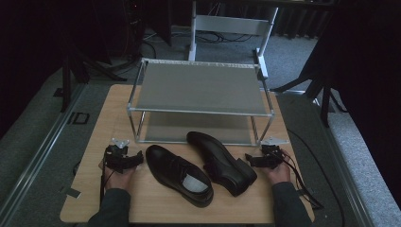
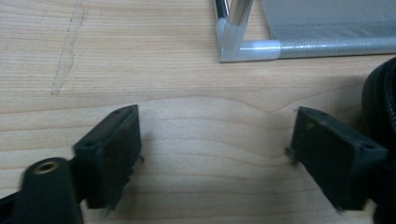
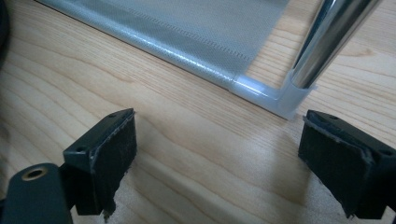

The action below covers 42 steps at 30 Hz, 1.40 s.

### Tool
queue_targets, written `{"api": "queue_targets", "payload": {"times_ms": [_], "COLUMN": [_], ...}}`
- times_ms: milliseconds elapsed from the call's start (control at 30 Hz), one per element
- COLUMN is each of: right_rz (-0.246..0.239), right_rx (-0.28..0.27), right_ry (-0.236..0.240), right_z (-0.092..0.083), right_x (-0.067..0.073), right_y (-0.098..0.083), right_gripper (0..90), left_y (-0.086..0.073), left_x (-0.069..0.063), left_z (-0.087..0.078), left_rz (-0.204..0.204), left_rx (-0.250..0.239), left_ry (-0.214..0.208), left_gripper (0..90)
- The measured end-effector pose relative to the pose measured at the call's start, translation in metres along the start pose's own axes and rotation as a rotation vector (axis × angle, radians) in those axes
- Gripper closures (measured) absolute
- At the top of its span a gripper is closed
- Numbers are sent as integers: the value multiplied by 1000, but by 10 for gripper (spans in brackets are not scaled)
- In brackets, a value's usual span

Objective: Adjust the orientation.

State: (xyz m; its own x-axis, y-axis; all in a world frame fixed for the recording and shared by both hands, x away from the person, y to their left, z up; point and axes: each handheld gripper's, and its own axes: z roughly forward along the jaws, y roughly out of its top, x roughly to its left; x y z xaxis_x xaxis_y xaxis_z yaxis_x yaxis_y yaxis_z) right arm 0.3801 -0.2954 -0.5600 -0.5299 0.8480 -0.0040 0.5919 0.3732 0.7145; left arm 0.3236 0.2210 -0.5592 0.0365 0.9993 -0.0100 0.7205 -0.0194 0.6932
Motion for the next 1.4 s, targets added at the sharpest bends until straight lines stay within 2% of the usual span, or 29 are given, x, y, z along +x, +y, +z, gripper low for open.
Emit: {"api": "queue_targets", "payload": {"times_ms": [67, 133, 167, 200, 300, 567, 767, 900, 1000, 1167, 1233, 1300, 1400], "right_rz": [0, -1, -1, -1, -1, -1, 2, 3, 2, 7, 7, 8, 7], "right_rx": [0, 0, 0, 0, 0, 0, 0, -1, -1, -7, -7, -7, -7], "right_ry": [0, 0, 0, 0, 0, 0, -3, -3, -4, -8, -8, -8, -8], "right_z": [0, 0, 0, 0, 0, 0, 0, -1, -1, -2, -2, -2, -2], "right_x": [0, 0, 0, 0, 0, 0, 0, 0, 0, 0, 0, 0, 0], "right_y": [0, 0, 0, 0, 0, 0, 0, -1, -1, -1, -1, -1, -1], "right_gripper": [110, 111, 111, 111, 111, 111, 111, 111, 112, 138, 138, 138, 138], "left_y": [1, 2, 1, 1, -1, -3, -5, -5, -4, -2, -1, 0, 1], "left_x": [-1, -2, -3, -3, -3, -6, -9, -10, -12, -16, -18, -19, -20], "left_z": [-3, -4, -7, -10, -18, -35, -40, -37, -33, -23, -19, -17, -18], "left_rz": [5, 10, 25, 30, 35, 53, 76, 99, 122, 155, 170, 171, 177], "left_rx": [9, 15, 16, 12, -1, -32, -34, -19, -10, 4, 8, 3, -12], "left_ry": [-1, -4, -10, -14, -42, -99, -126, -133, -139, -154, -145, -152, -138], "left_gripper": [390, 442, 442, 483, 511, 514, 669, 797, 857, 867, 861, 851, 837]}}
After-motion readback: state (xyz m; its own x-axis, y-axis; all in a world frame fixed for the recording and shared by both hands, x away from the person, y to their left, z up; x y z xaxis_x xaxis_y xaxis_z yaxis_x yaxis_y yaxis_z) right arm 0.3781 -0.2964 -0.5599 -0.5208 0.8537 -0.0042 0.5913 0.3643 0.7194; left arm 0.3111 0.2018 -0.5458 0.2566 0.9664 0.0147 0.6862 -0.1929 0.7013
